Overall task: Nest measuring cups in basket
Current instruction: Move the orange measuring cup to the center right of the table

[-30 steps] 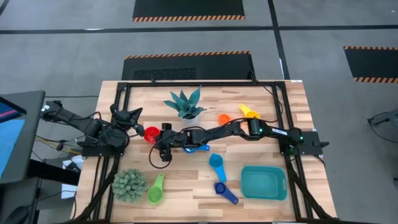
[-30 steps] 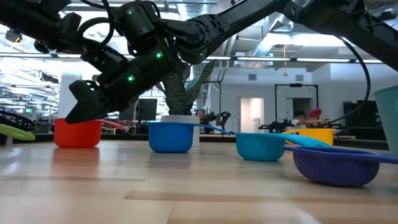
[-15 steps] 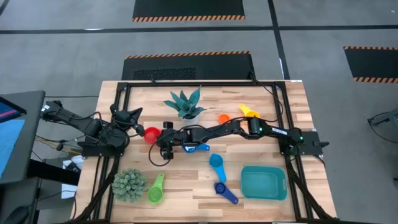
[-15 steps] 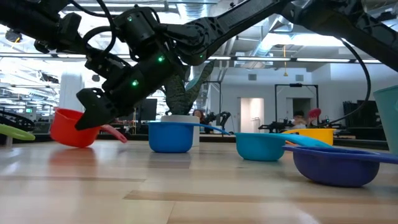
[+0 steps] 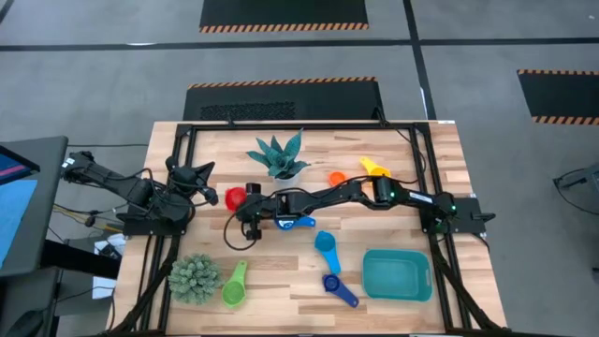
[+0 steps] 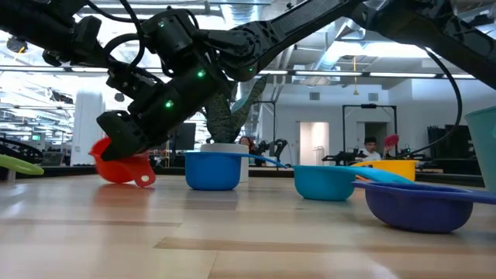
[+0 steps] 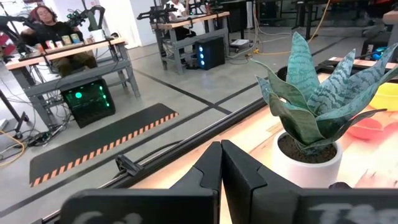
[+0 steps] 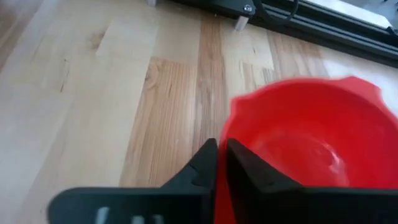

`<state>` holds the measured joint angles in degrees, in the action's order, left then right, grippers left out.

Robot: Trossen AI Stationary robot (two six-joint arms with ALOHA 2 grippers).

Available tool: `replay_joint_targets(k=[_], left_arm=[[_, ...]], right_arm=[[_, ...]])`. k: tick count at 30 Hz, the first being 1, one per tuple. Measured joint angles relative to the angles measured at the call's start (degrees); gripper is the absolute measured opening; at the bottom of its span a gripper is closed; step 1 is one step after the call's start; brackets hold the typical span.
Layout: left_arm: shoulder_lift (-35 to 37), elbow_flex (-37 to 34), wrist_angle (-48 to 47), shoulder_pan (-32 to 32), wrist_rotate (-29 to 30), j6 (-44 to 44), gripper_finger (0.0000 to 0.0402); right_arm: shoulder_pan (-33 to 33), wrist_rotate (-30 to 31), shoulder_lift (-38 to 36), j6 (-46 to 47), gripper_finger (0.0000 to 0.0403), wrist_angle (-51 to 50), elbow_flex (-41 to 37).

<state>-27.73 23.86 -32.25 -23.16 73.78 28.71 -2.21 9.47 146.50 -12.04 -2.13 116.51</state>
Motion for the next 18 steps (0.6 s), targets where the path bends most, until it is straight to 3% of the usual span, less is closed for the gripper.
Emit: replay_joint_targets(k=[4, 13, 18], left_arm=[[0.0, 0.0, 0.0, 0.0, 0.0, 0.0, 0.0], [0.0, 0.0, 0.0, 0.0, 0.0, 0.0, 0.0], [0.0, 0.0, 0.0, 0.0, 0.0, 0.0, 0.0]], right_arm=[[-0.58, -0.17, 0.0, -0.3, 0.0008, -0.16, 0.0], [-1.97, -0.59, 0.0, -0.43, 0.0006, -1.3, 0.0], [-3.6, -0.55, 0.0, -0.45, 0.0005, -9.25, 3.27]])
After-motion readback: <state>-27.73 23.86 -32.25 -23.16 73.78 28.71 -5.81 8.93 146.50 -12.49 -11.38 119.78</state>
